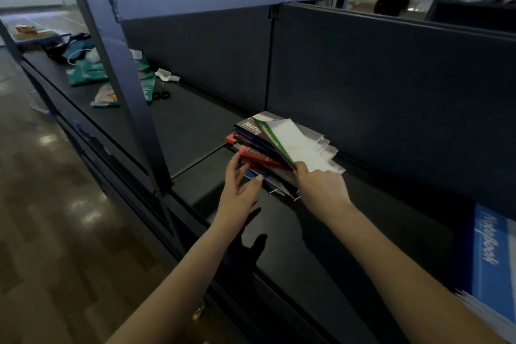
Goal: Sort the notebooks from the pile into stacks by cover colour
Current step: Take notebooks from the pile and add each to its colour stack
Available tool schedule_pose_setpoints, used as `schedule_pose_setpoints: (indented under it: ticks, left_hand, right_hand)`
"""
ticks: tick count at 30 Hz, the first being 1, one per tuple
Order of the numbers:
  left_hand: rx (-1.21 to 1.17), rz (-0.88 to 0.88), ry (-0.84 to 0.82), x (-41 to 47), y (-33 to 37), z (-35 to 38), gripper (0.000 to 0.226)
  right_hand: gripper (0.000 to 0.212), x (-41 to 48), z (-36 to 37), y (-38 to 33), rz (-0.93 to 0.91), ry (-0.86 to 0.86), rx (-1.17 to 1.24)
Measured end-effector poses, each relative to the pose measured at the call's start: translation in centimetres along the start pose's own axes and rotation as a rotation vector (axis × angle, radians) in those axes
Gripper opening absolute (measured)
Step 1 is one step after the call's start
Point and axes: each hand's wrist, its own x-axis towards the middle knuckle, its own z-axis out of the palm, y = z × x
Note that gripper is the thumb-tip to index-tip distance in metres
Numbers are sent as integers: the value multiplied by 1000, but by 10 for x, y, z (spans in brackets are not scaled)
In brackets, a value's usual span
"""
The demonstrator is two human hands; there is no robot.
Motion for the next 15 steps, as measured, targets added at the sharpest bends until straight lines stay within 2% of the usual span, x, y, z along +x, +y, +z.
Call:
schedule_pose_setpoints:
  ticks: [7,9,11,14,15]
  left_hand:
    - [-121,20,-118,-6,0,53,66]
    - [-73,95,-112,-14,1,64,66]
    - [-53,152,-78,-20,2,75,66]
    - [-46,181,-26,-28,6,90,66]
    - [-36,199,-18,-32,8,96,65]
  right_hand:
    - [47,-62,-16,-8,-56,-16,148]
    - [44,-78,-16,-5,-42,138,138]
    - [44,-93,-19,2,16,184,237]
    - [55,-112,-13,20,34,-14,386]
    - [59,-120,-14,25,54,-12,421]
